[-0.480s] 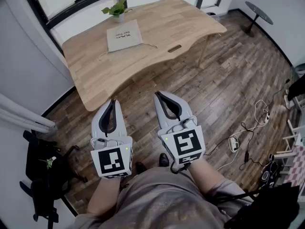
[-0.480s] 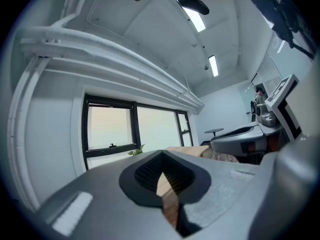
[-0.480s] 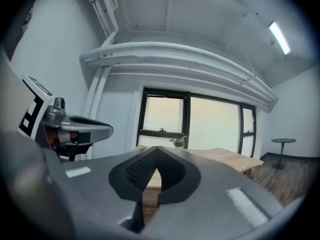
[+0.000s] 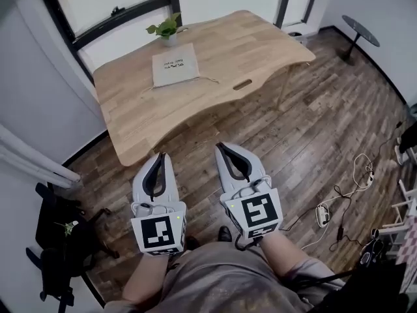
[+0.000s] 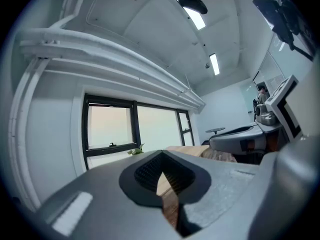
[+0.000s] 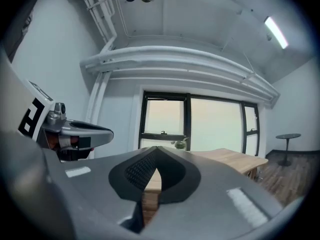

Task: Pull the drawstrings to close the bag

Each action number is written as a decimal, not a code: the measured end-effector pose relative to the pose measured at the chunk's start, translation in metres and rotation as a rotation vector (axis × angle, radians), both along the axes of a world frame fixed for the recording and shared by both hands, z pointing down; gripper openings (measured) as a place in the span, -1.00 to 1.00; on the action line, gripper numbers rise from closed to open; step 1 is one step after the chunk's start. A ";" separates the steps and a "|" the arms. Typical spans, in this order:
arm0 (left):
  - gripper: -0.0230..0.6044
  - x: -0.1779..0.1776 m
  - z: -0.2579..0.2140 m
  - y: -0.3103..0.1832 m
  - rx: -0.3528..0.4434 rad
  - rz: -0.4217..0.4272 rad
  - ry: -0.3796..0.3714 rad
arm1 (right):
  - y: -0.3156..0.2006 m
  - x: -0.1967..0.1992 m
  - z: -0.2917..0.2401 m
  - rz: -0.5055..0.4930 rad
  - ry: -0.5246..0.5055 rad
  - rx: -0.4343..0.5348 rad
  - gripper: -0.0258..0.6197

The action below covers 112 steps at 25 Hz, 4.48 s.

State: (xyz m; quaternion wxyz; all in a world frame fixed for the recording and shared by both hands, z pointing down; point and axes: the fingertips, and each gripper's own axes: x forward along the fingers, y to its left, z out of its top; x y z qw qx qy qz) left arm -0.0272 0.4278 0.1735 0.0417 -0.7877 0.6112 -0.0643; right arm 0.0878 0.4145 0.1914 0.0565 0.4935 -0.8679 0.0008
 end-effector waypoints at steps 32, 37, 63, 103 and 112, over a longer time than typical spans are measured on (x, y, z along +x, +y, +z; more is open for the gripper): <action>-0.93 -0.067 0.049 -0.210 -0.065 -0.019 0.001 | -0.218 -0.059 0.040 -0.073 0.036 -0.060 -0.80; -0.93 -0.087 0.051 -0.247 -0.059 -0.006 0.007 | -0.258 -0.073 0.038 -0.049 0.036 -0.053 -0.80; -0.93 -0.095 0.063 -0.387 -0.069 0.026 0.001 | -0.387 -0.057 0.061 0.002 0.052 -0.086 -0.79; -0.49 -0.153 0.249 -0.492 -0.458 -0.014 0.009 | -0.516 -0.032 0.247 -0.390 0.355 -0.363 -0.34; -0.37 -0.163 0.295 -0.479 -0.561 0.115 -0.074 | -0.504 -0.023 0.302 -0.464 0.440 -0.462 -0.36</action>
